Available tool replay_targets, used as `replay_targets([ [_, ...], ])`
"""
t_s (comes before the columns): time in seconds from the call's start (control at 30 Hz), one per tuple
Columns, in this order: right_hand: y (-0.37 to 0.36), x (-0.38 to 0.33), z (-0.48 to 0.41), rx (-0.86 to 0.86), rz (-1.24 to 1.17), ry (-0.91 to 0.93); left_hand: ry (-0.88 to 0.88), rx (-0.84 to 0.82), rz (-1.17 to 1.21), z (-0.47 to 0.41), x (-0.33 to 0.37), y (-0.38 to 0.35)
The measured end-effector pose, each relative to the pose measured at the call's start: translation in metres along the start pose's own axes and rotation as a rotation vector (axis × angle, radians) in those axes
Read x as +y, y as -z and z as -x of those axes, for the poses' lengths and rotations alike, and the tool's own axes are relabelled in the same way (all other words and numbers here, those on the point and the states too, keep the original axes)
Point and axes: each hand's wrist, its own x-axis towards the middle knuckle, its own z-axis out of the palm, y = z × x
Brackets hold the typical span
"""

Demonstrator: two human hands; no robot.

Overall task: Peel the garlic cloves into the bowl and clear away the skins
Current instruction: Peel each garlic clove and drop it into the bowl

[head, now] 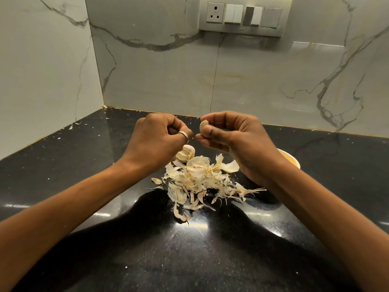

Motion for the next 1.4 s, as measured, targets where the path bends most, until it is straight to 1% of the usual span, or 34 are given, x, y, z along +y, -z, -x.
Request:
replay_targets([
  [0.1, 0.002, -0.002, -0.001, 0.008, -0.039, -0.005, -0.015, 0.009, -0.008, 0.000, -0.001, 0.000],
  [0.2, 0.003, -0.001, -0.001, 0.003, -0.019, 0.002, -0.067, 0.028, -0.047, 0.000, -0.001, 0.000],
  [0.33, 0.002, 0.000, -0.001, -0.008, 0.083, 0.040, -0.160, 0.036, -0.002, 0.000, 0.002, 0.004],
  [0.5, 0.001, 0.003, -0.002, -0.018, 0.228, 0.080, -0.250, 0.030, -0.038, 0.003, 0.008, 0.003],
  [0.9, 0.000, 0.008, -0.002, 0.020, 0.475, 0.217, -0.317, 0.057, -0.151, 0.004, 0.010, 0.002],
  [1.13, -0.003, 0.010, -0.002, 0.014, 0.511, 0.253, -0.285, 0.053, -0.169, 0.007, 0.010, 0.000],
  [1.23, -0.003, 0.010, -0.002, 0.007, 0.485, 0.238, -0.247, 0.051, -0.147, 0.007, 0.011, 0.000],
  [1.33, -0.002, 0.009, -0.001, -0.002, 0.415, 0.199, -0.149, 0.030, -0.077, 0.005, 0.011, 0.000],
  [1.4, -0.001, 0.008, -0.002, -0.010, 0.373, 0.174, -0.045, -0.011, 0.002, 0.003, 0.010, 0.001],
])
